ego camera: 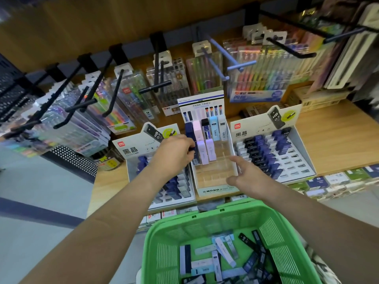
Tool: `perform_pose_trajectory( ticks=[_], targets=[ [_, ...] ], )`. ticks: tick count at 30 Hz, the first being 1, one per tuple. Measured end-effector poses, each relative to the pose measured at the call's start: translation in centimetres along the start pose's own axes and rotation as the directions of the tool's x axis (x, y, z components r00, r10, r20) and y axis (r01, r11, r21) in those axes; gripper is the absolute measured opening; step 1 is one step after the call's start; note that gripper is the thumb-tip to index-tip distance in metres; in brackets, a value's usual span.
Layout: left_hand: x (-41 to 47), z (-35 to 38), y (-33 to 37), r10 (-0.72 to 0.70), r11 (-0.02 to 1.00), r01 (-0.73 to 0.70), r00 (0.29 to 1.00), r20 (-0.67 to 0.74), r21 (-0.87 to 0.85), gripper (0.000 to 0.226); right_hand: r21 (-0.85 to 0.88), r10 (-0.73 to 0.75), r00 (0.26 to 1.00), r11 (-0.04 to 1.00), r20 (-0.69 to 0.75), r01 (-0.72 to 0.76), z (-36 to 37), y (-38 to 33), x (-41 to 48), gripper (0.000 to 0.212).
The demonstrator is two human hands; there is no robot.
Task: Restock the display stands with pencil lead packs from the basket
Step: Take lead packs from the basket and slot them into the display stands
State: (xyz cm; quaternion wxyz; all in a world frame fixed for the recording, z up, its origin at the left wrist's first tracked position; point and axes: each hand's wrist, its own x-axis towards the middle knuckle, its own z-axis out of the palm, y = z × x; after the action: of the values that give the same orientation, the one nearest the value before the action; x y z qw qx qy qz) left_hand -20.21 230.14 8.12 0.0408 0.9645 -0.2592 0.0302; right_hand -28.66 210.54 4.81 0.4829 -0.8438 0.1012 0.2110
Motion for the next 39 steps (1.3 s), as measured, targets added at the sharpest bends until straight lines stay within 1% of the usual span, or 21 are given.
perform_pose_trajectory(
  ticks=[5,10,12,14,16,18,20,22,24,25,27,29,30,33,34,37,39],
  targets=[
    [-0.8,1.8,0.2,-0.106,0.993,0.100,0.989,-0.102,-0.065,0.018,-0.027,-0.035,0.999,0.999,0.033,0.035,0.3,0.5,0.3,0.073],
    [-1.2,1.6,0.1,-0.199,0.978,0.184,0.964,-0.176,-0.097,0.018,-0.075,-0.092,0.995,0.993,-0.047,0.088,-0.3,-0.3,-0.1,0.065],
    [-1.6,0.9,0.3,-0.245,0.965,0.216,0.947,-0.210,-0.150,0.011,-0.123,-0.133,0.988,0.985,-0.074,0.123,-0.9,-0.7,-0.5,0.057],
    [-2.9,0.3,1.1,-0.263,0.953,0.214,0.935,-0.239,-0.212,0.004,-0.126,-0.144,0.987,0.983,-0.073,0.134,-1.4,-0.9,-1.0,0.041],
    [-5.0,0.1,2.6,-0.273,0.933,0.202,0.937,-0.219,-0.297,0.008,-0.108,-0.136,0.990,0.985,-0.037,0.132,-1.8,-0.7,-1.7,0.027],
    [-7.4,0.6,4.2,-0.266,0.909,0.197,0.952,-0.148,-0.369,0.014,-0.163,-0.130,0.991,0.978,0.024,0.132,-1.6,0.0,-2.7,0.022],
    [-9.8,1.9,5.4,-0.262,0.890,0.215,0.963,-0.064,-0.402,0.014,-0.297,-0.127,0.987,0.943,0.094,0.149,-0.8,1.6,-3.8,0.022],
    [-12.3,4.0,6.2,-0.266,0.869,0.261,0.963,0.047,-0.421,0.011,-0.452,-0.104,0.984,0.877,0.148,0.161,0.4,4.1,-4.9,0.027],
    [-14.6,7.0,6.6,-0.250,0.859,0.314,0.947,0.203,-0.404,0.008,-0.591,-0.030,0.974,0.791,0.223,0.160,2.1,7.0,-5.8,0.034],
    [-15.9,8.7,6.8,-0.228,0.866,0.333,0.927,0.297,-0.372,0.009,-0.651,0.015,0.965,0.741,0.261,0.165,3.0,8.5,-6.1,0.038],
    [-18.1,12.2,7.1,-0.191,0.888,0.359,0.856,0.481,-0.288,0.018,-0.722,0.079,0.951,0.671,0.299,0.171,5.2,11.4,-6.1,0.044],
    [-20.4,15.7,7.0,-0.169,0.906,0.362,0.785,0.597,-0.220,0.030,-0.755,0.092,0.936,0.620,0.340,0.213,7.9,13.9,-5.7,0.050],
    [-21.6,17.3,7.0,-0.155,0.917,0.350,0.756,0.636,-0.193,0.034,-0.760,0.099,0.927,0.607,0.362,0.232,9.3,15.3,-5.5,0.055],
    [-24.7,21.4,7.1,-0.103,0.955,0.271,0.685,0.721,-0.121,0.033,-0.755,0.133,0.891,0.593,0.435,0.280,12.7,19.5,-4.6,0.075],
    [-25.5,22.7,7.1,-0.094,0.961,0.255,0.658,0.747,-0.104,0.039,-0.751,0.144,0.872,0.585,0.468,0.306,13.8,20.8,-4.4,0.080],
    [-27.2,25.5,6.7,-0.066,0.966,0.242,0.571,0.819,-0.091,0.074,-0.746,0.179,0.827,0.560,0.533,0.360,16.4,23.8,-3.8,0.094],
    [-27.4,26.6,6.3,-0.063,0.970,0.231,0.538,0.840,-0.075,0.082,-0.761,0.170,0.823,0.514,0.543,0.396,17.8,24.9,-3.6,0.097]
  ],
)
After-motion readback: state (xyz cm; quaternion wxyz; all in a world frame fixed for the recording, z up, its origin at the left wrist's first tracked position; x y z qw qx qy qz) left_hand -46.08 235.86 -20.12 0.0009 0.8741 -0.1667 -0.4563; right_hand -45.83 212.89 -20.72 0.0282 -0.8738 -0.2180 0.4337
